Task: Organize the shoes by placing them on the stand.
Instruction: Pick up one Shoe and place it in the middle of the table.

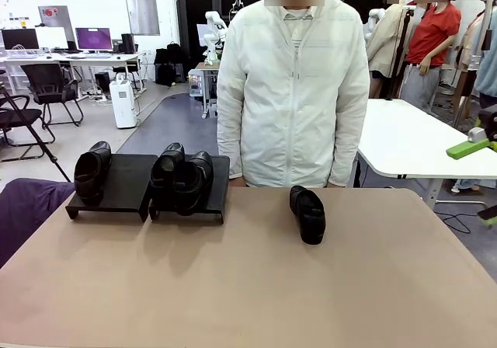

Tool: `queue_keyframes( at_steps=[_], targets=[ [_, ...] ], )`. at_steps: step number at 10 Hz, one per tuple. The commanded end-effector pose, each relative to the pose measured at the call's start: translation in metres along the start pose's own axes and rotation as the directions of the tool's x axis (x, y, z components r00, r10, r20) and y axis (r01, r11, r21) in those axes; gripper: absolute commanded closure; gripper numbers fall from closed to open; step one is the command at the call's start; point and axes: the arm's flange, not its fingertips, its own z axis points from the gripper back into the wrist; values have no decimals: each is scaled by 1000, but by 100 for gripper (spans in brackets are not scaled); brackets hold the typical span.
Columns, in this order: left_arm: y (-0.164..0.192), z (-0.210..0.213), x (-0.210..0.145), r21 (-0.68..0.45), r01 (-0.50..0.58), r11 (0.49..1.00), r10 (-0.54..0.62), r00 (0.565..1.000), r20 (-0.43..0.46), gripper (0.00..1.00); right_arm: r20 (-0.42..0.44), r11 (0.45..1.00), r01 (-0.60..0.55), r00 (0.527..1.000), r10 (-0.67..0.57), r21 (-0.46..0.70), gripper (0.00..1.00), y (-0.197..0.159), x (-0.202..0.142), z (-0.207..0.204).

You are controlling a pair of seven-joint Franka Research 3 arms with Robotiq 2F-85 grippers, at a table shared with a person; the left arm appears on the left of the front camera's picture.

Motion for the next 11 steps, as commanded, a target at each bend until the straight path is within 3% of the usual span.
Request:
queue_keyframes(
  at_steps=[1, 3, 5, 6, 7, 10, 11],
  targets=[
    [0, -2, -2, -10, 22, 1000, -22, 1000, 16, 0, -13, 949, 50, 998, -56, -311, 0, 48, 53, -51],
    [0, -2, -2, -10, 22, 1000, -22, 1000, 16, 0, -119, 826, 31, 986, -118, -562, 0, 92, 132, -123],
    [0, -2, -2, -10, 22, 1000, -22, 1000, 16, 0, -48, 752, 69, 990, -132, -656, 0, 96, 186, -174],
    [0, -2, -2, -10, 22, 1000, -22, 1000, 16, 0, -13, 742, 87, 992, -128, -664, 0, 89, 187, -187],
    [0, -2, -2, -10, 22, 1000, -22, 1000, 16, 0, -67, 807, 26, 994, -82, -591, 0, 86, 143, -191],
    [0, -2, -2, -10, 22, 1000, -22, 1000, 16, 0, -67, 807, 26, 994, -82, -591, 0, 86, 143, -191],
    [0, -2, -2, -10, 22, 1000, -22, 1000, 16, 0, -78, 790, 15, 994, -79, -612, 0, 86, 163, -196]
  ],
)
